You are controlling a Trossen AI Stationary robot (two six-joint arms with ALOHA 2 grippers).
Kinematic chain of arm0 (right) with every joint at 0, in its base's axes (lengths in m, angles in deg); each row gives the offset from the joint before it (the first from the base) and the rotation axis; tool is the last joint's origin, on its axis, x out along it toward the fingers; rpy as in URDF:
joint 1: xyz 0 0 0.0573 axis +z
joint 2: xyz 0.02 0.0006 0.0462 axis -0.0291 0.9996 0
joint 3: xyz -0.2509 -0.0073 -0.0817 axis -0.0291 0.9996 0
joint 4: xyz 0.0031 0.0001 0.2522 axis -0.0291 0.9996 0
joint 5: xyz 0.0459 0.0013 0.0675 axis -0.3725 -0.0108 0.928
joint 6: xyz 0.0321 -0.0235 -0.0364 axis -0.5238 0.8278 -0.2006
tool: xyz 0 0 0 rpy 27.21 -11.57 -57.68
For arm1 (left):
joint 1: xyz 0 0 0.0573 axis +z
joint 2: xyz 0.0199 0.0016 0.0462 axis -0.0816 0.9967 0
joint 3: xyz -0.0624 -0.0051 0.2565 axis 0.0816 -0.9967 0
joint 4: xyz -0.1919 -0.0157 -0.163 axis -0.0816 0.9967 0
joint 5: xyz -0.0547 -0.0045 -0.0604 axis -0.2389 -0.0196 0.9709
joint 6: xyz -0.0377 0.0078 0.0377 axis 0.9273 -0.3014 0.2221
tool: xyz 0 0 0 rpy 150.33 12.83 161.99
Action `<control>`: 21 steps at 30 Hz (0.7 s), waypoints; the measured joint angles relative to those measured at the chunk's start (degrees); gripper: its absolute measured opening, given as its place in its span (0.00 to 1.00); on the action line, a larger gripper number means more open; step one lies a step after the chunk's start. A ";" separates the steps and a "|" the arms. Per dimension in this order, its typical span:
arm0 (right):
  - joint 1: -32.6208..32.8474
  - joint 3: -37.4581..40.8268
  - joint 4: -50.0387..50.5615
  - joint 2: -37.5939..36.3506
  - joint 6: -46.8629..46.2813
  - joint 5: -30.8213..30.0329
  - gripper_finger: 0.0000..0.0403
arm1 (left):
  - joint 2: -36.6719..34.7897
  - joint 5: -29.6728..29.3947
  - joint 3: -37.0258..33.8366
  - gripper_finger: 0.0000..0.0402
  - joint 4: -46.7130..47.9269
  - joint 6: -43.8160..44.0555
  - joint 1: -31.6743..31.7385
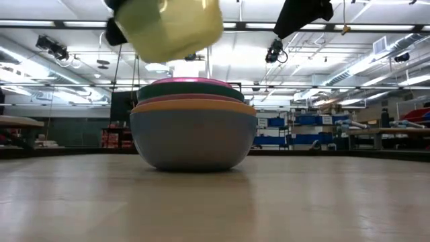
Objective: Nest bowls inside each other
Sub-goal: Stack the light yellow bowl on top of the red bowl
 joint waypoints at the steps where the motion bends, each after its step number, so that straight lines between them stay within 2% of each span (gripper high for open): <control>1: 0.00 0.00 0.00 0.00 0.00 -0.01 0.24 | -0.33 -0.61 0.00 0.01 0.01 -1.15 1.57; 6: 0.00 0.00 0.02 0.00 0.00 0.04 0.24 | -0.18 -0.29 -0.02 0.01 0.46 -5.73 9.45; 10: 0.00 0.00 0.12 0.00 0.00 0.42 0.24 | 0.81 2.95 -0.04 0.02 0.94 -8.02 13.75; 16: 0.02 0.00 0.44 0.02 0.22 0.46 0.24 | 1.38 7.31 -0.09 0.05 0.80 -8.31 15.99; 21: 0.02 0.00 0.71 0.02 0.22 0.52 0.24 | 1.41 8.48 -0.09 0.14 0.83 -8.08 15.92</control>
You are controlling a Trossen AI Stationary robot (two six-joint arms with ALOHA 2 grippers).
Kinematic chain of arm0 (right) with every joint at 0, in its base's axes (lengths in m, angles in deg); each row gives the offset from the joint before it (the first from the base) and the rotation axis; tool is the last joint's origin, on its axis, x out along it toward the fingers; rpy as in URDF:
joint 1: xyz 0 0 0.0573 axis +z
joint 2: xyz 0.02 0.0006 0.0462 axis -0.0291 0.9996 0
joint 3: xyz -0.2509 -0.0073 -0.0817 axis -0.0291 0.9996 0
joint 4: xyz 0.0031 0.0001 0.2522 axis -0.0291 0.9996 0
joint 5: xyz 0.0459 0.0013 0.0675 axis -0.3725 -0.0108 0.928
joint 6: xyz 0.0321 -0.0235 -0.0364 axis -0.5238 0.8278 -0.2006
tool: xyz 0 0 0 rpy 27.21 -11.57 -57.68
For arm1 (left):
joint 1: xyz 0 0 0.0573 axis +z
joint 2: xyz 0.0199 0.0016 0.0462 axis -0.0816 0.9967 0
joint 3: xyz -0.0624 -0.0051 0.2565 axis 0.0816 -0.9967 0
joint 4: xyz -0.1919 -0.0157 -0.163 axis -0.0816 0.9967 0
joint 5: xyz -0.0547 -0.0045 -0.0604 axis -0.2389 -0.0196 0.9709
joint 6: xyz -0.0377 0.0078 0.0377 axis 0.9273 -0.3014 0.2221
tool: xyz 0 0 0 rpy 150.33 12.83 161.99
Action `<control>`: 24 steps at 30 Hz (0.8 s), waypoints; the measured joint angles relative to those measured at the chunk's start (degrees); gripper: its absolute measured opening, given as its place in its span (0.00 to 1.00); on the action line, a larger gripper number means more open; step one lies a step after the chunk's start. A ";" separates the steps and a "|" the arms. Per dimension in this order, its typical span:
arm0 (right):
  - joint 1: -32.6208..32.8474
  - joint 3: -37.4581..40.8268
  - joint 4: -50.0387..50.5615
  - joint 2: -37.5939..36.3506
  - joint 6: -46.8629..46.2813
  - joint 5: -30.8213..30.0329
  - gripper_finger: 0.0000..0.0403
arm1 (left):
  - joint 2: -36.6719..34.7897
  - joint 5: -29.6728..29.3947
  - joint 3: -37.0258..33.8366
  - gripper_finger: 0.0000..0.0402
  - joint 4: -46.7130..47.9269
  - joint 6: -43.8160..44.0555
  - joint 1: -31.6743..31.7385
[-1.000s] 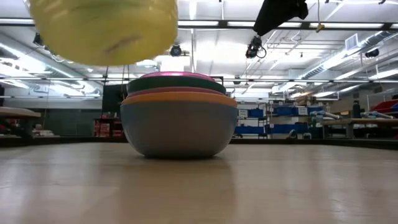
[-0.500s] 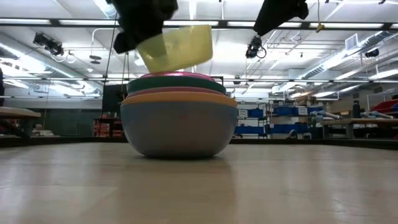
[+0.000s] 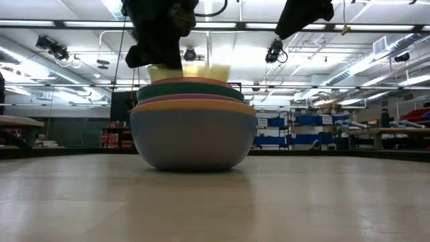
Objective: Nest bowls inside each other
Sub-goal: Stack the light yellow bowl on top of the red bowl, then return to Home Position
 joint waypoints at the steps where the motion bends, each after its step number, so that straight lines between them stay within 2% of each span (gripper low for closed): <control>1: 0.00 0.00 0.00 0.00 -0.01 0.00 0.24 | 0.02 0.15 0.00 0.17 0.02 0.10 0.02; 7: 0.00 0.00 0.55 0.00 -0.45 0.31 0.24 | 0.02 0.57 0.00 0.30 -0.14 1.48 0.02; 11: 0.02 0.00 0.64 0.00 -0.16 0.31 0.24 | 0.02 0.61 0.00 0.35 -0.78 2.76 0.02; 16: 1.33 0.02 -1.50 0.00 8.76 1.27 0.25 | -2.17 1.92 0.05 0.36 -4.68 1.02 -0.57; 20: 3.01 0.02 -8.11 0.00 14.14 1.20 0.24 | -6.61 0.08 2.47 0.36 -9.06 -7.48 -2.37; 24: 5.73 0.02 -19.25 0.00 28.08 1.38 0.25 | -12.06 -8.78 3.10 0.36 -19.47 -24.10 -5.75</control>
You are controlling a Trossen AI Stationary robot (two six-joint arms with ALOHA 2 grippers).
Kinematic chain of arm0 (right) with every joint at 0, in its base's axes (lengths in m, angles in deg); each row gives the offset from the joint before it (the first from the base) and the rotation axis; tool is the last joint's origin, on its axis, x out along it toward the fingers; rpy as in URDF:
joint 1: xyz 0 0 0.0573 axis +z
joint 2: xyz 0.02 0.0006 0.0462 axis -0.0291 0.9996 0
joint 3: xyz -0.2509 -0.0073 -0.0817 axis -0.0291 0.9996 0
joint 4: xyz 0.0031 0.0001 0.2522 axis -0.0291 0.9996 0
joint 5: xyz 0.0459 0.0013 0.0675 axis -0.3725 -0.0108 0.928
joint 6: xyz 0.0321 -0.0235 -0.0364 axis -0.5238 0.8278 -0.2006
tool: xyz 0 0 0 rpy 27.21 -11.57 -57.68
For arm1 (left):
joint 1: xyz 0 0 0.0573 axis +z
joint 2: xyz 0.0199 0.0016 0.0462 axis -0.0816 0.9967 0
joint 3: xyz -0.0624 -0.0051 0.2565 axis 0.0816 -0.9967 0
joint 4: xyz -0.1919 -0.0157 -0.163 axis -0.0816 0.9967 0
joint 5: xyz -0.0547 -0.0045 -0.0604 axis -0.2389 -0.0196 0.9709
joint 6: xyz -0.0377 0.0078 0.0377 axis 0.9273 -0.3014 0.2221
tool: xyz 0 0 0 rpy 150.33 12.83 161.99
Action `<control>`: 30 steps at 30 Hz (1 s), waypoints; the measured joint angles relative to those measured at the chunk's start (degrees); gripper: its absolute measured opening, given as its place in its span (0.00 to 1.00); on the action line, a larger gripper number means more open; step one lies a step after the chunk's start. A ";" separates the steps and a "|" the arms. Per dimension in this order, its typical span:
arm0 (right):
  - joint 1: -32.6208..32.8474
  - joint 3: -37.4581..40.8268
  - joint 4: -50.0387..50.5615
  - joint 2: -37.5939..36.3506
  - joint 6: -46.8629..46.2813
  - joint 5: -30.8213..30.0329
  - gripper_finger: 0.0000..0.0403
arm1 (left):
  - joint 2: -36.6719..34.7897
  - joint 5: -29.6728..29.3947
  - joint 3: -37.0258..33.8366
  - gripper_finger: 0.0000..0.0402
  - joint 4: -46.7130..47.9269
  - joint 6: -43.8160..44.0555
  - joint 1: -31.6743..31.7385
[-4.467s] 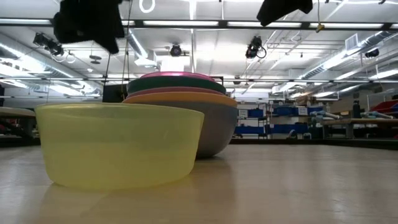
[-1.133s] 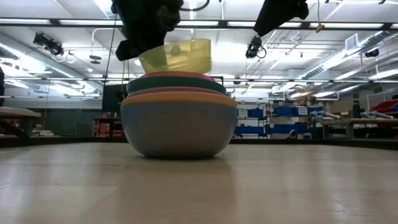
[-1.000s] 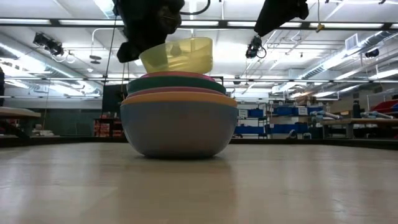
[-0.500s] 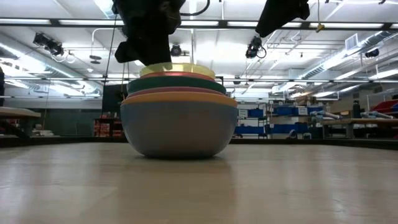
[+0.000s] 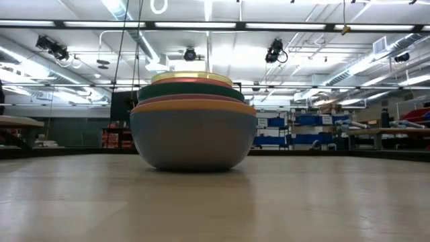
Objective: Nest bowls inside each other
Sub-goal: Return to Home Position
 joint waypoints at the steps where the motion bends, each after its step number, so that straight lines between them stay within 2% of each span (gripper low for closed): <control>1: 0.71 0.00 -2.95 0.00 4.07 0.06 0.25 | -1.08 -2.06 -0.06 0.36 -3.12 -3.94 -0.78; 3: 1.54 0.04 -11.56 -0.56 10.50 1.28 0.25 | -3.62 -4.55 -0.80 0.36 -9.42 -11.39 -1.51; 6: 0.25 0.04 -20.41 -4.24 16.37 9.40 0.25 | -7.34 -5.18 -2.48 0.36 -17.52 -18.28 0.23; 8: -1.01 0.01 -21.85 -7.91 17.97 14.56 0.25 | -9.56 -4.68 -3.87 0.36 -19.88 -20.19 1.83; 11: -2.05 0.00 -20.53 -13.80 20.21 18.37 0.25 | -12.88 0.10 -6.76 0.36 -21.31 -23.99 3.68; 15: -2.92 -0.02 -14.88 -21.14 22.02 18.95 0.25 | -17.41 0.84 -11.54 0.36 -21.03 -24.97 4.30; 21: -3.48 -0.02 -6.71 -29.26 20.95 18.81 0.26 | -27.72 -2.81 -18.55 0.36 -21.70 -22.06 4.28; 27: -3.46 3.01 -6.13 -36.04 20.18 18.76 0.26 | -39.77 -4.48 -24.19 0.36 -21.73 -20.71 4.26; 30: -3.44 5.68 -6.26 -40.26 19.49 16.50 0.26 | -45.09 -6.33 -26.49 0.36 -21.39 -20.68 4.26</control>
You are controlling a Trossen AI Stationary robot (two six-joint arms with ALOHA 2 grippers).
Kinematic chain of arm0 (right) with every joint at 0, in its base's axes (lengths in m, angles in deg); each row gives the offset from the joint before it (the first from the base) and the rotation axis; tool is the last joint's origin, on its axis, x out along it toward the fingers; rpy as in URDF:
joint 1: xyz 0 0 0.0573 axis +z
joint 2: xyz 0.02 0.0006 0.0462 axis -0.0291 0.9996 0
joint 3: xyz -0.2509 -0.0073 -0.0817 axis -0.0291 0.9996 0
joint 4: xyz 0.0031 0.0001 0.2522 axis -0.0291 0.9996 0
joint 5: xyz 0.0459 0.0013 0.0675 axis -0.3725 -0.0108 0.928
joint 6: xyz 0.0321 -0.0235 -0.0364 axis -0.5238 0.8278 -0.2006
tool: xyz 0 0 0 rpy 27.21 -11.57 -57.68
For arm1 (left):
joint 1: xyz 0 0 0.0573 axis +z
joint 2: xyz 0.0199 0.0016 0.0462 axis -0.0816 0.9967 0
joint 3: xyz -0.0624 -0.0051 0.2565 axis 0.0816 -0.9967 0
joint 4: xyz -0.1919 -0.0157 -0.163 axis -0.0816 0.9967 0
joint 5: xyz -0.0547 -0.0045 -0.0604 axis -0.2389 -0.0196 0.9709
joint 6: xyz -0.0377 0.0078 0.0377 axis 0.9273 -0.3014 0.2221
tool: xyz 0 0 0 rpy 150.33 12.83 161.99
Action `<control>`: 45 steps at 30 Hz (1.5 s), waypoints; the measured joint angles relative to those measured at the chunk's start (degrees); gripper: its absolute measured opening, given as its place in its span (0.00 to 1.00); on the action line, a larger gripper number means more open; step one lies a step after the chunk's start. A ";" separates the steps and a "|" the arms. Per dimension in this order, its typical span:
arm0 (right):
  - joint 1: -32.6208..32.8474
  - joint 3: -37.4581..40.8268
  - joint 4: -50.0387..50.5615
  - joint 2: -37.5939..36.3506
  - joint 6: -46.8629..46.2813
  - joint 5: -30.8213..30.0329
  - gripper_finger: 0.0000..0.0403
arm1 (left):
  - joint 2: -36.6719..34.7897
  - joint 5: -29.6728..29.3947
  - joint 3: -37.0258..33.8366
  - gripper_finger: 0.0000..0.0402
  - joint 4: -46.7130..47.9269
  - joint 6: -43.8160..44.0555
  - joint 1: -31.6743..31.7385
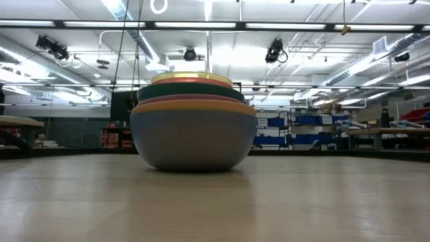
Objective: Nest bowls inside each other
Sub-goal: Return to Home Position
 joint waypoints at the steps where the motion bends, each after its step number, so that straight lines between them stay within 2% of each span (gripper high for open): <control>1: 0.00 1.18 -0.25 -1.42 -0.33 -0.60 0.26 | -1.77 -0.08 -0.77 0.36 0.47 0.00 0.00; 9: -0.02 15.46 -7.71 -13.23 -1.05 -0.88 0.26 | -11.32 -4.50 -8.31 0.36 3.96 4.09 0.00; 13: -0.02 23.76 -13.34 -19.55 -1.77 -3.05 0.25 | -14.68 -4.58 -13.98 0.36 2.10 5.14 0.00; 25: -0.04 43.35 -22.52 -34.98 -3.33 -3.92 0.26 | -21.97 -3.47 -30.83 0.36 -6.89 7.26 0.00; 29: -0.04 48.83 -23.57 -37.63 -5.84 -6.78 0.26 | -23.25 -1.36 -35.75 0.36 -9.75 8.25 0.00; 33: -0.07 53.98 -26.06 -39.19 -8.06 -6.89 0.26 | -23.70 0.10 -40.40 0.36 -14.32 8.61 -0.02; 39: -0.09 63.18 -38.18 -39.51 -9.18 -6.87 0.26 | -23.68 0.47 -46.49 0.36 -20.46 9.80 -0.02; 45: -2.41 69.42 -44.74 -39.47 -10.34 -6.16 0.26 | -23.66 -0.12 -46.97 0.36 -20.10 8.73 0.04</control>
